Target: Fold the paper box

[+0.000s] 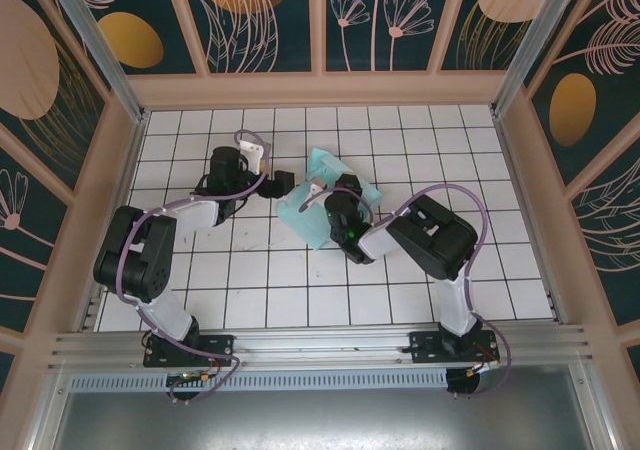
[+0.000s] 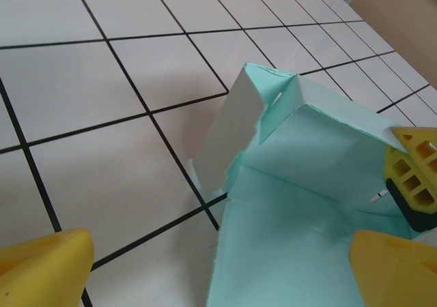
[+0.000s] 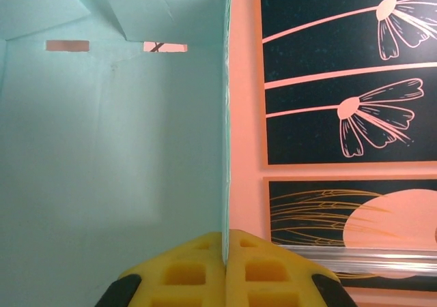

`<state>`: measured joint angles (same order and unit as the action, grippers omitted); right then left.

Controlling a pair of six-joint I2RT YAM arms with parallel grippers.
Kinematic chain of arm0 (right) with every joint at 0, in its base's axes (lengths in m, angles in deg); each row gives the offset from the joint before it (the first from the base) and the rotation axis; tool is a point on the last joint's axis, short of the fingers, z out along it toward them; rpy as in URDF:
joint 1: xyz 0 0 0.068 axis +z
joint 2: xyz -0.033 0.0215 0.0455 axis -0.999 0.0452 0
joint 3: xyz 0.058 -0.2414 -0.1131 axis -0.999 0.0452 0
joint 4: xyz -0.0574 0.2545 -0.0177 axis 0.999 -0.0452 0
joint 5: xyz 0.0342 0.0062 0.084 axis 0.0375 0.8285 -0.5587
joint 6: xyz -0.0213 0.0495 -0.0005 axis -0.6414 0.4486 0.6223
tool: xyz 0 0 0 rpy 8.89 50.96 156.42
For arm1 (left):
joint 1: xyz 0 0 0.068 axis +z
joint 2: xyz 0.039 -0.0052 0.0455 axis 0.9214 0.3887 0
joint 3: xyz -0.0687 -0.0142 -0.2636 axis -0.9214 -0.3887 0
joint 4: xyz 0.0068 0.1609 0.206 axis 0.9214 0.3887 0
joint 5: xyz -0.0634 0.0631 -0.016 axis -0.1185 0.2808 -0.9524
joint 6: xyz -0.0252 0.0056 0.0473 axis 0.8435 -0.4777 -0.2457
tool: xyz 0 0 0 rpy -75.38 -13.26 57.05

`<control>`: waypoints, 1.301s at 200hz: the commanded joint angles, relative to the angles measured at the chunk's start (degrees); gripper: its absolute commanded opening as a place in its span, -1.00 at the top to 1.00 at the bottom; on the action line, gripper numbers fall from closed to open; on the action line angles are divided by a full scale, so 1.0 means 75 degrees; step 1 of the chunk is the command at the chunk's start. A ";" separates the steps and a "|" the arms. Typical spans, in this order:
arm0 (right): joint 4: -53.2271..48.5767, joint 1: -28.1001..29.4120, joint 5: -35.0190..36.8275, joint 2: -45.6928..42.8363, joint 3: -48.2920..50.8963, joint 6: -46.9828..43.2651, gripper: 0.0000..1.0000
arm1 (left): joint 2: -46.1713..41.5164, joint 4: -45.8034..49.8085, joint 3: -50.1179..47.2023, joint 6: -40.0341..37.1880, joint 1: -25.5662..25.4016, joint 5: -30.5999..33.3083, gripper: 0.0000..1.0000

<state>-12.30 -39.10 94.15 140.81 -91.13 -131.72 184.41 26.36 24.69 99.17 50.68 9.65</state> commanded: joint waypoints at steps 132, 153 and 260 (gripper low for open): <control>-0.1171 0.0160 -0.0426 -0.0420 -0.0220 0.1116 1.00 | 0.1359 0.0245 0.1270 0.0402 0.0259 -0.0960 -0.27; -0.1323 0.0104 -0.0478 -0.0420 -0.0321 0.1226 1.00 | 0.0885 0.0206 0.0818 0.0850 0.0248 -0.0860 -0.15; -0.1486 0.0076 -0.0759 -0.0531 -0.0351 0.1504 1.00 | 0.1862 -0.1375 -0.0240 0.4440 0.0195 -0.1162 0.37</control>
<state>-22.40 -38.62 90.72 138.95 -94.04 -122.93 195.01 19.36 22.53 127.67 52.16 -2.48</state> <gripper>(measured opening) 0.045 0.314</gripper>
